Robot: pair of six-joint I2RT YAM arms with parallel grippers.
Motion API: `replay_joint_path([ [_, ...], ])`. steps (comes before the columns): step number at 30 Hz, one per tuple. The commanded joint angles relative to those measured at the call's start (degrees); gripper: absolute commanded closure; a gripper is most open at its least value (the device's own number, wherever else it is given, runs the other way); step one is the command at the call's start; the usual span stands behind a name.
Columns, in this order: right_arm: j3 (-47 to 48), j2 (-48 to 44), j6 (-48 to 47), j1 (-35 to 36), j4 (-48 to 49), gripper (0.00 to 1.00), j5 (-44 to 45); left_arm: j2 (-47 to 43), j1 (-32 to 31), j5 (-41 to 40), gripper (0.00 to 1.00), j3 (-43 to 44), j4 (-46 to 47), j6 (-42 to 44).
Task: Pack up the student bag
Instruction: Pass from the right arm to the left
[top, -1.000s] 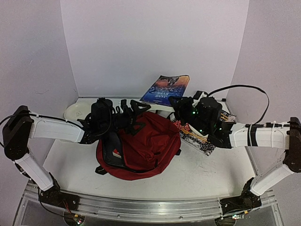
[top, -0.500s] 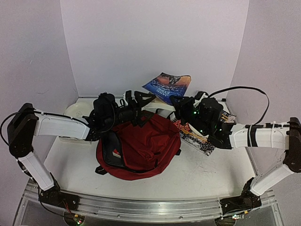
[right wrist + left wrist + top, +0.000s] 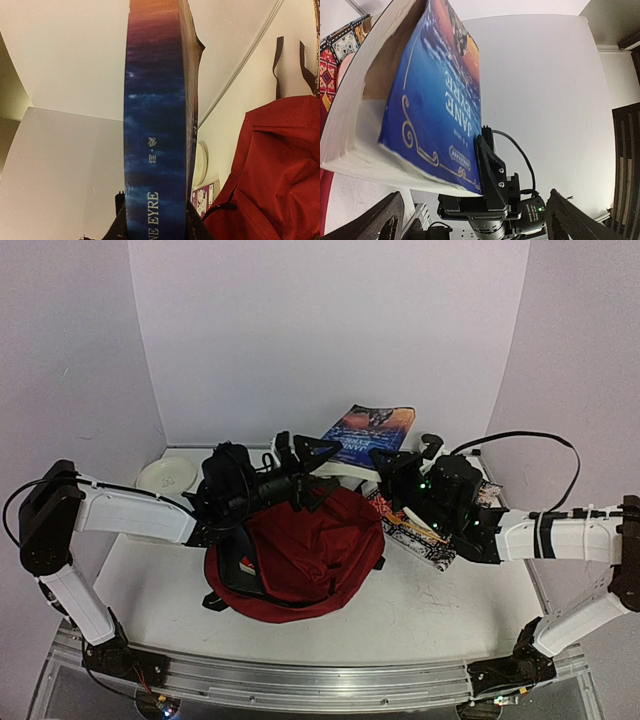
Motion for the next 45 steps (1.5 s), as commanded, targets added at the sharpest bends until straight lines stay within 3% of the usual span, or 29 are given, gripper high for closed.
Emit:
replay_joint_path([
  [1, 3.4, -4.4, -0.9, -0.1, 14.9, 1.00, -0.1, 0.7, 0.0, -2.9, 0.00, -0.4, 3.9, -1.5],
  [12, 3.0, -5.0, -0.3, 0.0, 15.4, 1.00, -1.5, 4.9, 0.0, -4.0, 0.01, 2.8, 4.2, -5.5],
  [16, 3.1, -4.9, -0.3, 0.0, 15.6, 1.00, -2.9, 4.9, 0.2, -6.4, 0.07, 2.6, 4.6, -6.2],
  [27, 0.9, -5.4, 0.6, 0.0, 15.8, 1.00, -4.6, 3.3, 2.6, -8.3, 0.33, 3.2, 7.1, -7.8],
  [31, 0.0, -5.8, 1.0, 0.0, 15.8, 1.00, -4.2, 2.6, 2.8, -8.4, 0.48, 2.5, 7.6, -8.1],
  [39, 0.3, -5.5, -0.8, 0.0, 14.2, 0.98, -5.2, 1.1, 3.6, -6.9, 0.96, 1.1, 8.4, -7.7],
  [45, 2.4, -5.3, -6.6, 0.0, 8.3, 0.79, -8.2, -2.3, 6.2, -6.2, 1.00, -1.9, 8.6, -6.0],
])
